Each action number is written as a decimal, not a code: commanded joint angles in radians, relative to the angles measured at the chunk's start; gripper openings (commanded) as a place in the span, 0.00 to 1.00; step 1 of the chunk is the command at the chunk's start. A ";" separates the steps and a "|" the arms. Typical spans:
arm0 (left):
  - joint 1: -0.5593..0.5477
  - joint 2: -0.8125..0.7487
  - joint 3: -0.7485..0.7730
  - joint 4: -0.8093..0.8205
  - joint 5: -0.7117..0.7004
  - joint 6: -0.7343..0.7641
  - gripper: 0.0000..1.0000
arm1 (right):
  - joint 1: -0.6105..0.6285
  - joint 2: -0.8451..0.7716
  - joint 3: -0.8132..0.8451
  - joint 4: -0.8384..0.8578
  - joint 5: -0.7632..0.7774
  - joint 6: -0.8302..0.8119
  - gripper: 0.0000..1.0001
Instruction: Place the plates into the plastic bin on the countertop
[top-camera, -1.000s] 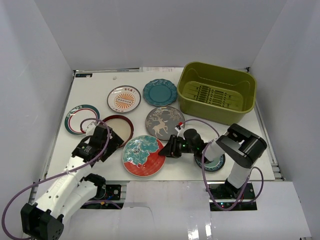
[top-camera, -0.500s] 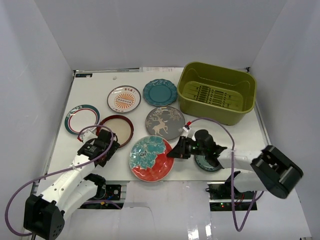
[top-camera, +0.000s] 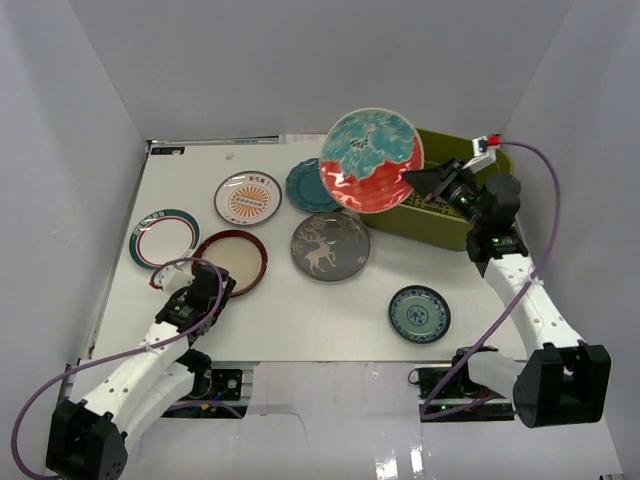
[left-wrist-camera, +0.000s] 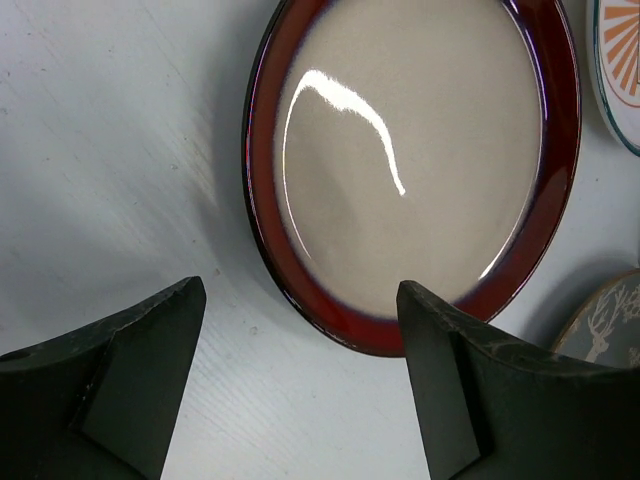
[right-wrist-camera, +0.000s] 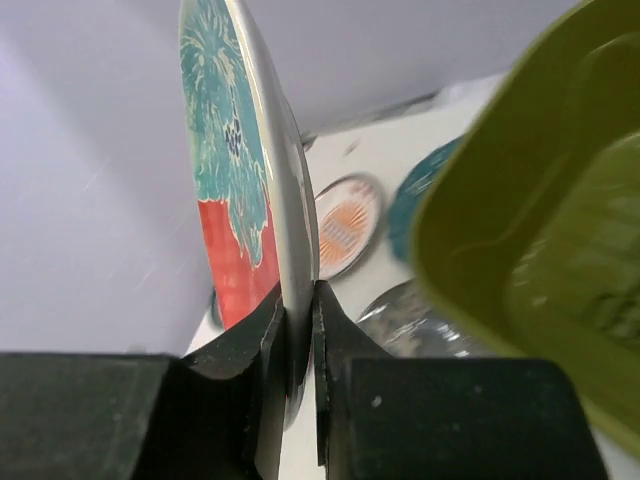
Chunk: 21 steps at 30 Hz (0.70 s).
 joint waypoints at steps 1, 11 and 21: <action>0.002 -0.001 -0.040 0.075 -0.042 -0.027 0.88 | -0.113 -0.012 0.098 -0.015 0.155 -0.085 0.08; 0.003 0.076 -0.075 0.170 -0.048 -0.022 0.86 | -0.240 0.139 0.216 -0.173 0.331 -0.258 0.08; 0.002 0.122 -0.115 0.239 -0.083 -0.022 0.79 | -0.266 0.275 0.160 -0.210 0.357 -0.286 0.08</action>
